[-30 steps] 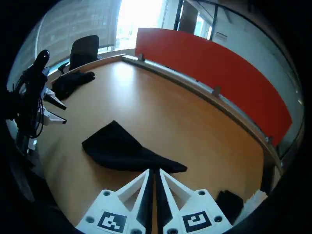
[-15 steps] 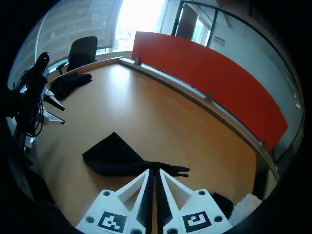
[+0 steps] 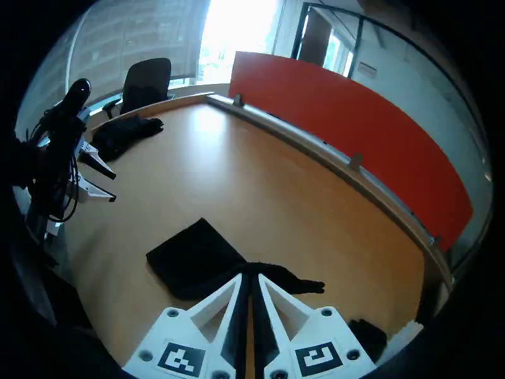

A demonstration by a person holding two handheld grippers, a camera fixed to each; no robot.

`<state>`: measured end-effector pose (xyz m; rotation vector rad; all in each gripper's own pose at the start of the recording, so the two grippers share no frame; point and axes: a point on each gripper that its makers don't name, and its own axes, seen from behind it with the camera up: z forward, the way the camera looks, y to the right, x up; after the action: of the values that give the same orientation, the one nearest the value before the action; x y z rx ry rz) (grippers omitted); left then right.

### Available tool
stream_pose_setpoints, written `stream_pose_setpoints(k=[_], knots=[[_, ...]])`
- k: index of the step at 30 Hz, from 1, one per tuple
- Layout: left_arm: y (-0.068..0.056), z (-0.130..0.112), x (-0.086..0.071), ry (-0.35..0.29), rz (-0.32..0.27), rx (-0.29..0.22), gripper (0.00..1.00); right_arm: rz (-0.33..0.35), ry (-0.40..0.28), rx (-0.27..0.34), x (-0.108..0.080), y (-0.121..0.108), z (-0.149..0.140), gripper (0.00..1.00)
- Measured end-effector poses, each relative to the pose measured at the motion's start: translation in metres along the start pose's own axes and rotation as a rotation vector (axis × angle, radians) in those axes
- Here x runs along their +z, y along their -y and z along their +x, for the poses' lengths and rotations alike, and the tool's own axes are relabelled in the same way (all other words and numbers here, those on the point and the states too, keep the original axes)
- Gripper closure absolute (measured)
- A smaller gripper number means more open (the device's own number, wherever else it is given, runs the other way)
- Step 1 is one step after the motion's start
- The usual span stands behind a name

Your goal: Fold towel

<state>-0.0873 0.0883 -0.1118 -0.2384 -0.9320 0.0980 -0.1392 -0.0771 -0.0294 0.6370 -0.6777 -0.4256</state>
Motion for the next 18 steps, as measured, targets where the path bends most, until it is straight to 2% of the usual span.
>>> stream_pose_setpoints(k=[18], knots=[[0.006, 0.0, -0.007, -0.012, 0.001, -0.024, 0.05, 0.141, 0.03, -0.049, 0.039, 0.073, 0.001, 0.94]])
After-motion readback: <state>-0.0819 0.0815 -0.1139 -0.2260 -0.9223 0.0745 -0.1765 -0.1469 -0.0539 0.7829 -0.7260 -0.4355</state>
